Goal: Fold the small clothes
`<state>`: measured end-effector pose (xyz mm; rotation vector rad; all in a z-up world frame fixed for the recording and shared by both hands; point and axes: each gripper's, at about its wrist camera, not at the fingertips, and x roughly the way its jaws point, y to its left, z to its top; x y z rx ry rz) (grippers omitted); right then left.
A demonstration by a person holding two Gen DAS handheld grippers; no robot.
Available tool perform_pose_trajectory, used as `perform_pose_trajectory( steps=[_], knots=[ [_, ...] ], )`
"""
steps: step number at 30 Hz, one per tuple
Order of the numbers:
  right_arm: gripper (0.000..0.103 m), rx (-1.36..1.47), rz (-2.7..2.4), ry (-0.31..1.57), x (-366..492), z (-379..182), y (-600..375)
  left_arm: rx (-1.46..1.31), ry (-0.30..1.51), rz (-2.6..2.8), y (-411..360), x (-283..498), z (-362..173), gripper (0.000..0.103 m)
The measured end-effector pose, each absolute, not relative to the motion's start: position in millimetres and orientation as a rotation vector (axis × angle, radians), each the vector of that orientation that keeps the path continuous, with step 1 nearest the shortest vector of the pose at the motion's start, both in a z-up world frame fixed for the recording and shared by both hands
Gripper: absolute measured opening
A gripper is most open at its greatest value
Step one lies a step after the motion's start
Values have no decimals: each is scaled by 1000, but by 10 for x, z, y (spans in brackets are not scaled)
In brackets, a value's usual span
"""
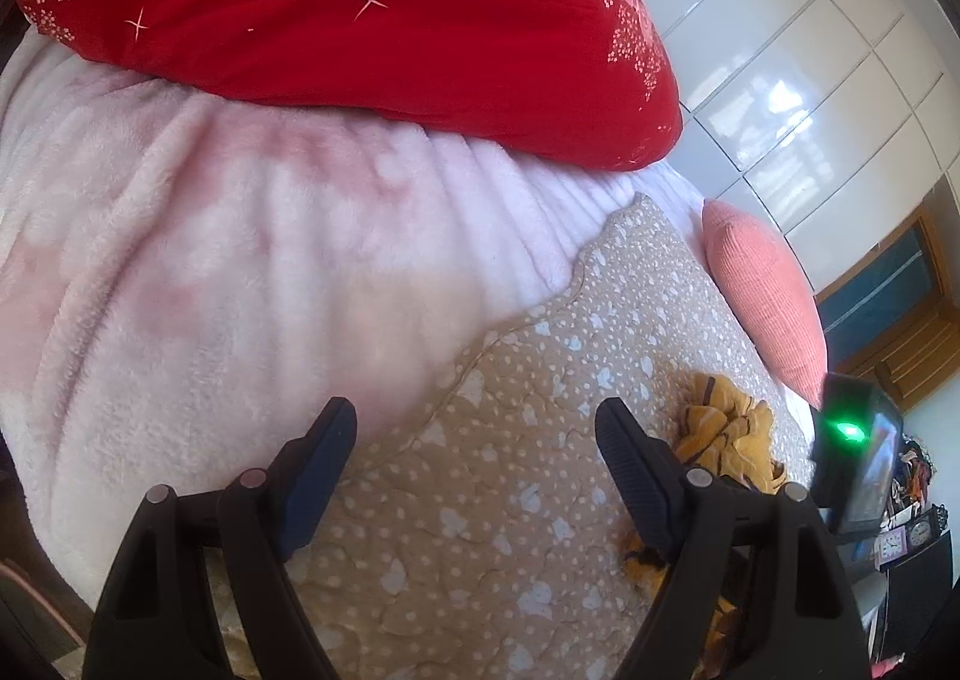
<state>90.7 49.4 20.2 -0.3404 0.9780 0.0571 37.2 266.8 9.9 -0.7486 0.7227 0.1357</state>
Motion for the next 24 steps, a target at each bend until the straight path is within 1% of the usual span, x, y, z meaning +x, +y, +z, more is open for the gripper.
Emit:
perform_pose_trajectory(
  steps=[1,2,3,4,6,7,12,17,20,24],
  knots=[
    [66,-337,42,971,895,210,443,-745,722,135,2663,374,103,81],
    [62,-335,35,967,890,210,427,-739,722,135,2655,378,110,81],
    [53,-332,37,963,885,224,384,-734,722,132,2644,389,111,81],
    [37,-329,42,961,876,251,345,-728,723,126,2630,398,112,81],
    [22,-277,89,963,907,343,215,-711,725,128,2592,407,119,81],
    [17,-231,111,963,905,423,125,-706,724,128,2576,407,123,81],
    [14,-2,166,916,778,903,-620,-674,714,117,2480,383,160,81],
    [14,178,34,847,469,1199,-1891,-648,717,96,2361,372,183,81],
    [13,265,-99,847,221,1127,-2664,-631,720,82,2283,370,192,81],
    [15,349,-213,882,3,773,-3422,-596,723,63,2149,372,207,81]
  ],
)
